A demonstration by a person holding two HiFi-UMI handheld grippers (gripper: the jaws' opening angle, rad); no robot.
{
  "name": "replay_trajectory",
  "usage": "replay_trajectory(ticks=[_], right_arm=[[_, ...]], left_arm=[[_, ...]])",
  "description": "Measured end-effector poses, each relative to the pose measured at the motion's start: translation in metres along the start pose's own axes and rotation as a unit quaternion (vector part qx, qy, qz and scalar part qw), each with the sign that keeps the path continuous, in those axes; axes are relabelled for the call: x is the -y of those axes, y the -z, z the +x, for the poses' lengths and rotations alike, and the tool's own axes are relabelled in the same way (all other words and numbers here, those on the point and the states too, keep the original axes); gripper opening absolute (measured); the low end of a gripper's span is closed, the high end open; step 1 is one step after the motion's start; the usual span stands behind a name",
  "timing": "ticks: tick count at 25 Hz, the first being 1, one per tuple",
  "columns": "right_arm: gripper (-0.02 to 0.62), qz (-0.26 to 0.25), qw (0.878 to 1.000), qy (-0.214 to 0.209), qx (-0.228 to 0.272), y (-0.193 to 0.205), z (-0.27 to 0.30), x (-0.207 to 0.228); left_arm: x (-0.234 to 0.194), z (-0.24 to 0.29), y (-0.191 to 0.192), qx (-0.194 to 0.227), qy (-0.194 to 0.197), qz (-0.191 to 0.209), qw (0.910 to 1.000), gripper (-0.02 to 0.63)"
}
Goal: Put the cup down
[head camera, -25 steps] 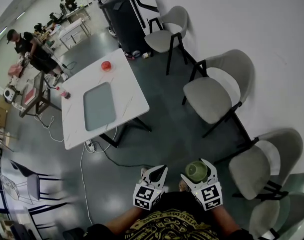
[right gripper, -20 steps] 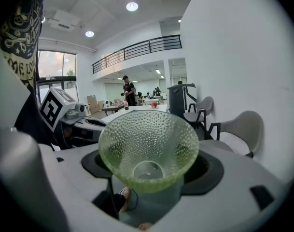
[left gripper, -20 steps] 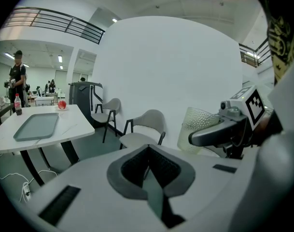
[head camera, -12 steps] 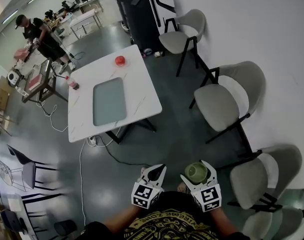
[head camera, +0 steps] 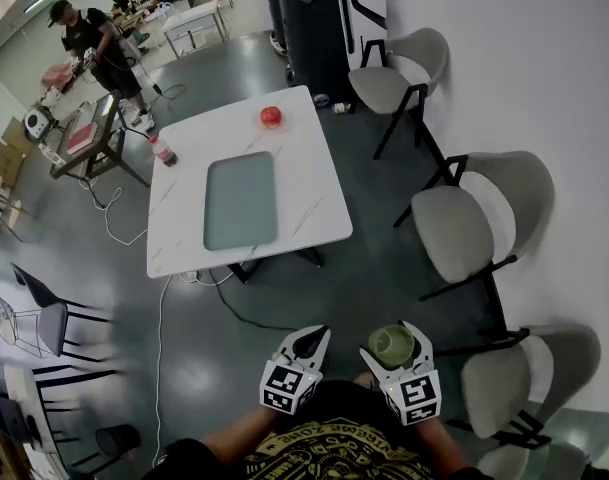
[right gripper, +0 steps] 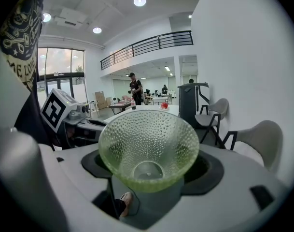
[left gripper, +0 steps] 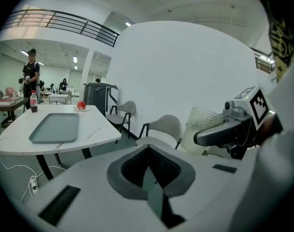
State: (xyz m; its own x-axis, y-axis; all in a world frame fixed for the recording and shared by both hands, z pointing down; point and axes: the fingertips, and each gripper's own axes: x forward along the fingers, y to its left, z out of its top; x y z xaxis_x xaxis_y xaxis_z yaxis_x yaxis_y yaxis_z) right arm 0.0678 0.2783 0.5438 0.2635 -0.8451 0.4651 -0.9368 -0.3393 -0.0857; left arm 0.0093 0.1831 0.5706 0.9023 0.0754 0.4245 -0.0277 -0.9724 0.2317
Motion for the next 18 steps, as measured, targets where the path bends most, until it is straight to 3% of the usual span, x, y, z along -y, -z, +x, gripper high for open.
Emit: replay_trajectory(ticks=[18], right_arm=[[0.387,-0.025,1.0,-0.001,-0.011,-0.055,0.081,-0.041]], left_arm=[[-0.093,-0.012,-0.035,0.026,0.006,-0.019,0.9994,0.008]])
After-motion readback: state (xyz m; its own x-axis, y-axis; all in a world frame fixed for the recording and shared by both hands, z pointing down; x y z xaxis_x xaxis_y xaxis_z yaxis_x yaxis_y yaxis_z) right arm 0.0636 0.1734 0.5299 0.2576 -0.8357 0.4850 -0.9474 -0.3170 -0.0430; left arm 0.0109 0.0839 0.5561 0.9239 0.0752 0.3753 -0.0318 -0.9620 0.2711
